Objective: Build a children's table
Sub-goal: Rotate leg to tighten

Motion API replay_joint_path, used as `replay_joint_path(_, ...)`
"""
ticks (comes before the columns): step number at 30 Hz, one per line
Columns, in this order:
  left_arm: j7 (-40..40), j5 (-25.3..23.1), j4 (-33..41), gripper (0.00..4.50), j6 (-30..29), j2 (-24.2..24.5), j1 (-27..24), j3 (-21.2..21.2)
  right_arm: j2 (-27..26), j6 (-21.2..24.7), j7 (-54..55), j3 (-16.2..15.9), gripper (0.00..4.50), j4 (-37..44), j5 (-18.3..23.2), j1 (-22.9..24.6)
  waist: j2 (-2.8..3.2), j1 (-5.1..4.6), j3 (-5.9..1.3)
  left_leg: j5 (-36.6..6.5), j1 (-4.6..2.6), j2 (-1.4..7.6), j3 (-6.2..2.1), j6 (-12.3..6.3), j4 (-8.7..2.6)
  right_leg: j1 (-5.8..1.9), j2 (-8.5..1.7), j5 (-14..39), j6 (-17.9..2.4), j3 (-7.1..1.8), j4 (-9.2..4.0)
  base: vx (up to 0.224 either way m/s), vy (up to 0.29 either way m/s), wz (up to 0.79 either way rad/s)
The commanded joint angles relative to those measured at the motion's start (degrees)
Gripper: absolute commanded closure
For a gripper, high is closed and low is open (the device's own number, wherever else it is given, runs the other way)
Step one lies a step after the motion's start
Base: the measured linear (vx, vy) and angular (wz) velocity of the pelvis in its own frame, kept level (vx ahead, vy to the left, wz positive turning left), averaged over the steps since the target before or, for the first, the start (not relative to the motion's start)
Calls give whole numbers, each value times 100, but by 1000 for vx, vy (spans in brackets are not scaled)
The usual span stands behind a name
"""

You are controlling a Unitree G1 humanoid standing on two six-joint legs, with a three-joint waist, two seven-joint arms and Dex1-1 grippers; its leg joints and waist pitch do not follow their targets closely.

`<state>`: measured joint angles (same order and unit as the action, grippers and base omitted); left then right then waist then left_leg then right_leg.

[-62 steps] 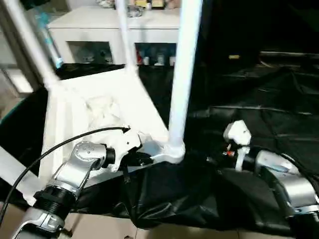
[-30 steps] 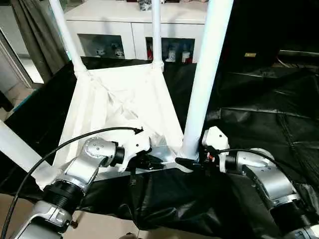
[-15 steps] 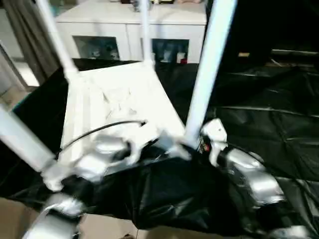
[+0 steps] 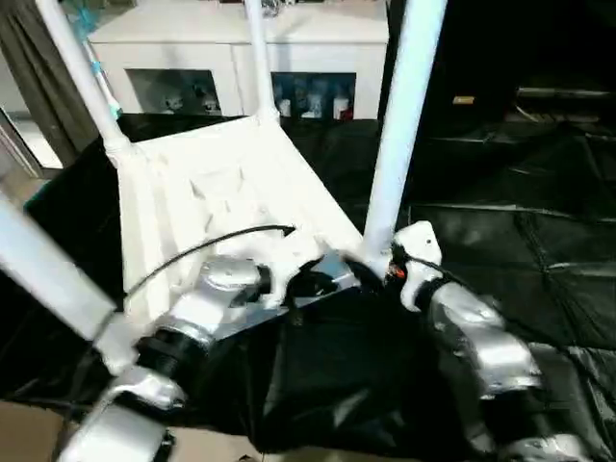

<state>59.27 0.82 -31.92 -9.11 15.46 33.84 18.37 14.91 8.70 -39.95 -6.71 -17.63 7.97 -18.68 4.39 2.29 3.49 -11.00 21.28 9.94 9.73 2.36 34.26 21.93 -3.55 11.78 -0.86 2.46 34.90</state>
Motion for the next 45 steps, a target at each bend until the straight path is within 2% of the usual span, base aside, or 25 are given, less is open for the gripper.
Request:
replay_joint_path(1,608,130,278,450,168,91,-36,177,141,191,-787,-320,61,311,283,71,-17,22,-414,-854,-32,289,-108,-443,-383,-281,-462,-19,-1474,-253,-365,0,0,0)
replay_joint_path(2,608,130,278,450,168,91,-36,177,141,191,-787,-320,61,311,283,71,0,53,-429,-657,-20,302,-107,-540,-368,-288,-457,-321,-1553,-234,-328,0,0,0)
replay_joint_path(3,881,211,341,450,142,228,-52,155,401,267,-1182,-279,61,415,405,87,-88,75,-448,-557,-17,299,-93,-600,-353,-309,-454,-463,-1619,-223,-308,0,0,0)
replay_joint_path(5,1112,295,383,450,123,338,-52,123,630,286,-1530,-287,61,483,440,105,-39,133,-437,-531,-20,315,-82,-654,-343,-277,-463,-372,-1644,-214,-302,0,0,0)
replay_joint_path(6,1348,411,457,450,23,448,-56,88,812,261,-1783,-296,61,497,426,96,-70,165,-450,-540,-34,326,-76,-655,-338,-270,-456,-305,-1636,-214,-294,0,0,0)
replay_joint_path(9,1463,468,494,450,-23,504,-60,81,880,245,-1869,-293,61,474,424,63,-77,203,-456,-407,3,325,-76,-684,-311,-251,-461,-335,-1638,-215,-269,0,0,0)
replay_joint_path(12,1581,514,521,450,-43,565,-76,85,955,274,-1990,-300,61,462,492,9,-85,231,-442,-523,4,320,-70,-645,-313,-230,-470,-14,-1587,-218,-296,0,0,0)
replay_joint_path(13,1636,519,540,450,-50,592,-91,79,988,305,-2073,-309,77,464,527,-16,-116,244,-431,-596,1,327,-67,-607,-324,-227,-471,182,-1552,-223,-316,0,0,0)
replay_joint_path(14,1636,519,540,450,-50,592,-91,79,988,305,-2073,-309,77,464,527,-16,-97,269,-434,-604,-7,325,-66,-560,-322,-221,-468,323,-1506,-229,-317,0,0,0)
replay_joint_path(22,1680,509,584,450,-51,640,-168,13,944,392,-2269,-353,156,454,609,-50,-113,288,-470,-251,24,305,-66,-700,-279,-229,-456,-154,-1526,-214,-255,0,0,0)
replay_joint_path(27,1329,391,479,450,4,535,-160,-30,752,465,-2010,-321,169,459,602,92,-110,283,-459,-346,18,304,-68,-646,-288,-222,-455,47,-1504,-211,-279,0,0,0)
replay_joint_path(28,982,269,340,450,48,438,-101,-59,585,413,-1545,-279,172,309,445,100,-79,270,-438,-460,12,308,-70,-565,-303,-197,-446,260,-1473,-213,-310,0,0,0)
replay_joint_path(29,110,51,-15,450,14,119,100,-157,93,457,-227,-56,173,-163,111,22,-49,255,-437,-504,10,303,-74,-505,-305,-189,-448,319,-1471,-214,-310,0,0,0)
replay_joint_path(30,27,37,-54,450,9,76,124,-168,33,465,-89,-28,173,-212,87,13,-34,235,-425,-593,1,296,-72,-428,-316,-170,-449,427,-1463,-214,-336,0,0,0)
replay_joint_path(31,-163,6,-142,450,-3,-22,180,-191,-105,484,226,35,174,-323,33,-9,-66,200,-406,-864,-24,267,-75,-230,-343,-172,-450,856,-1390,-208,-396,0,0,0)
replay_joint_path(32,-286,-5,-204,450,-17,-100,223,-209,-209,512,442,86,174,-397,11,-24,-101,160,-411,-980,1,259,-110,-101,-381,-242,-458,1138,-1282,-199,-386,0,0,0)
replay_joint_path(33,-375,-19,-246,450,-15,-158,253,-213,-272,528,562,108,174,-438,2,-39,-93,159,-413,-973,1,257,-103,-80,-384,-240,-454,1177,-1237,-203,-397,0,0,0)
replay_joint_path(34,-769,-79,-433,450,-13,-441,393,-219,-592,566,1143,192,174,-644,-63,-126,-45,109,-394,-1121,-22,266,-87,-61,-388,-188,-449,1234,-1227,-226,-437,0,0,0)
replay_joint_path(35,-936,-112,-504,450,-5,-558,449,-213,-729,581,1388,217,174,-734,-97,-175,-50,81,-394,-1227,-29,258,-92,-22,-395,-189,-446,1266,-1243,-222,-443,0,0,0)
replay_joint_path(36,-1109,-146,-576,450,14,-684,504,-200,-871,559,1609,209,174,-829,-149,-234,-8,80,-406,-1288,-37,252,-111,8,-398,-200,-455,1329,-1218,-217,-441,0,0,0)
replay_joint_path(37,-1109,-146,-576,450,14,-684,504,-200,-871,559,1609,209,174,-829,-149,-234,-31,63,-406,-1299,-36,254,-103,-2,-400,-197,-448,1305,-1206,-220,-456,0,0,0)
replay_joint_path(41,-1089,-151,-584,450,49,-922,522,-140,-1216,399,1660,104,174,-908,-185,-351,-10,70,-416,-1188,-6,243,-98,-154,-386,-211,-458,1175,-1182,-227,-455,0,0,0)
replay_joint_path(43,-980,-159,-578,450,111,-923,511,-121,-1276,361,1558,104,105,-869,-142,-364,-15,60,-419,-1196,-1,246,-100,-168,-389,-212,-453,1210,-1152,-222,-464,0,0,0)
replay_joint_path(44,-966,-159,-576,450,119,-918,509,-119,-1277,360,1545,105,105,-862,-133,-364,-5,62,-425,-1192,-10,253,-103,-178,-391,-209,-455,1195,-1157,-225,-462,0,0,0)
replay_joint_path(45,-852,-142,-547,450,168,-858,488,-107,-1233,373,1438,97,105,-793,-93,-350,47,51,-427,-1198,-9,255,-107,-178,-392,-205,-448,1131,-1178,-223,-449,0,0,0)
